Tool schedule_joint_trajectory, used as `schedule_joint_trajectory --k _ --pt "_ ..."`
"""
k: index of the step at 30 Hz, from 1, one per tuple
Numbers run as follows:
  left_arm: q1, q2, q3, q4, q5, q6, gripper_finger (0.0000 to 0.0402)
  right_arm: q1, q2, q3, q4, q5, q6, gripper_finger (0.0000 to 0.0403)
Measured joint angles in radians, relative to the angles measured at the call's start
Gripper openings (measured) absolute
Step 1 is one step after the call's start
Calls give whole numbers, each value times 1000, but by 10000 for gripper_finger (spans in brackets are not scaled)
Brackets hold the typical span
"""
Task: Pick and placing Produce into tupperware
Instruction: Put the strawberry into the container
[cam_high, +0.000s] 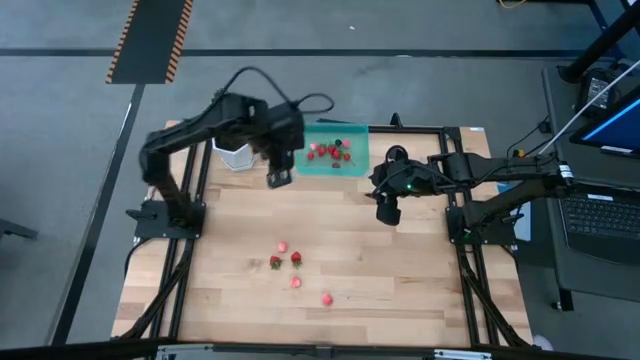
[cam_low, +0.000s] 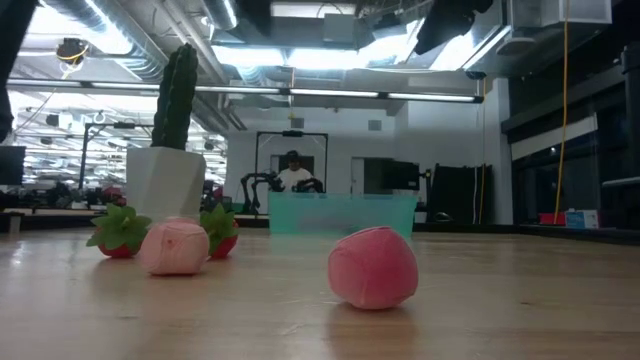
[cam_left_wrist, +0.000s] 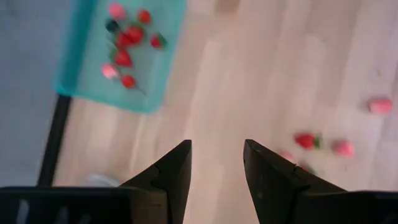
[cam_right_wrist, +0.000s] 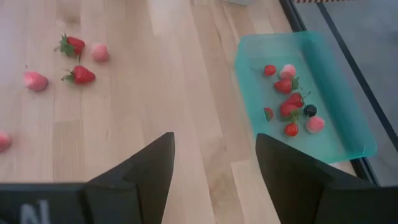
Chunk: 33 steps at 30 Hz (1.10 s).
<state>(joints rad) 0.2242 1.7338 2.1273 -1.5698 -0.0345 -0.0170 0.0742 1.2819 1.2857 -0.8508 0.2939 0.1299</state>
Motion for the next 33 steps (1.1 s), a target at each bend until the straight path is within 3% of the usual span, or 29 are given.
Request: schedule_joint_trajectory --k 4,10,15,22,27,33 --pt "-73 -117 -185 44 -1 -59 132 6 -39 -80 46 1 0 228" --pt "-209 -281 -440 209 0 -138 125 6 -186 -428 438 0 52 228" --pt "-330 -394 -650 347 -1 -246 127 12 -223 -603 638 -29 153 228" --pt "-482 -455 -888 627 0 -273 140 12 -217 -699 787 -33 155 228" --pt "-554 -450 -954 738 2 -235 159 12 -218 -700 814 -33 166 228" --pt "-612 -450 -1003 756 -43 -290 188 12 -218 -698 836 -33 180 228"
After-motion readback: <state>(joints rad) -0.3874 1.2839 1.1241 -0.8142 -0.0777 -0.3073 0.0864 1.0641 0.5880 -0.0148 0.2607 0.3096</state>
